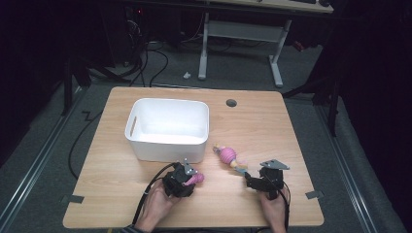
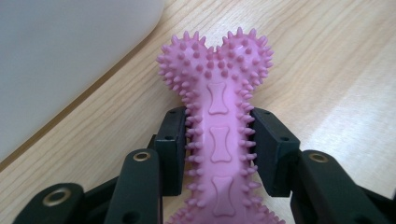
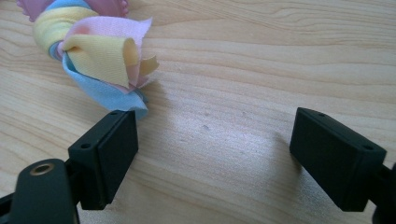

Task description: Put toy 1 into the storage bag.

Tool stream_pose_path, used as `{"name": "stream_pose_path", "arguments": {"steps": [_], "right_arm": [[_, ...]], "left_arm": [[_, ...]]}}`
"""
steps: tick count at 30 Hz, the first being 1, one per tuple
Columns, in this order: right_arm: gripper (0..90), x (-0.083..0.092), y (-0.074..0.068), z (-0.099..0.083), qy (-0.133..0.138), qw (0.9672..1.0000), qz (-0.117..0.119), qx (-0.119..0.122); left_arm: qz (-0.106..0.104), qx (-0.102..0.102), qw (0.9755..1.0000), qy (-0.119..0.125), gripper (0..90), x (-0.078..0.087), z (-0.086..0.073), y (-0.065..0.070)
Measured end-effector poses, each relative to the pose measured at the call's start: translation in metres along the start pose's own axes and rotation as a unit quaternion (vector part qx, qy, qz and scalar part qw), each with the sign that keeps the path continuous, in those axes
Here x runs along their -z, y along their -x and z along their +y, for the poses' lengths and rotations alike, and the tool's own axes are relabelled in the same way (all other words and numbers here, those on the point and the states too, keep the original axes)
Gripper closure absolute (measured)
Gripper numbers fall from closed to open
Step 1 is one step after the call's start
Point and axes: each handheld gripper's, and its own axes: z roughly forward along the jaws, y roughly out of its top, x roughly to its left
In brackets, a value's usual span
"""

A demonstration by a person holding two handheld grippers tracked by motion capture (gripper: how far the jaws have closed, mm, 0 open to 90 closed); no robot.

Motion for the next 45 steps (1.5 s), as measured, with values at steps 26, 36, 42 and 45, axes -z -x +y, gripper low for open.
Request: {"name": "stream_pose_path", "arguments": {"steps": [26,36,42,45], "right_arm": [[15.4,0.000,0.000,0.000,0.000,1.0000,0.000,-0.001],[15.4,0.000,-0.001,0.000,-0.001,1.0000,0.003,0.000],[15.4,0.000,-0.001,0.000,0.000,1.0000,0.004,0.003],[15.4,0.000,-0.001,0.000,0.000,1.0000,0.004,0.003]], "left_arm": [[-0.029,0.004,0.9992,0.029,58.8,0.055,-0.003,-0.010],[-0.032,0.009,0.9987,0.038,58.8,0.082,0.004,-0.025],[-0.033,0.007,0.9983,0.049,58.8,0.099,0.009,-0.034],[-0.034,0.012,0.9979,0.054,58.8,0.103,0.009,-0.039]]}}
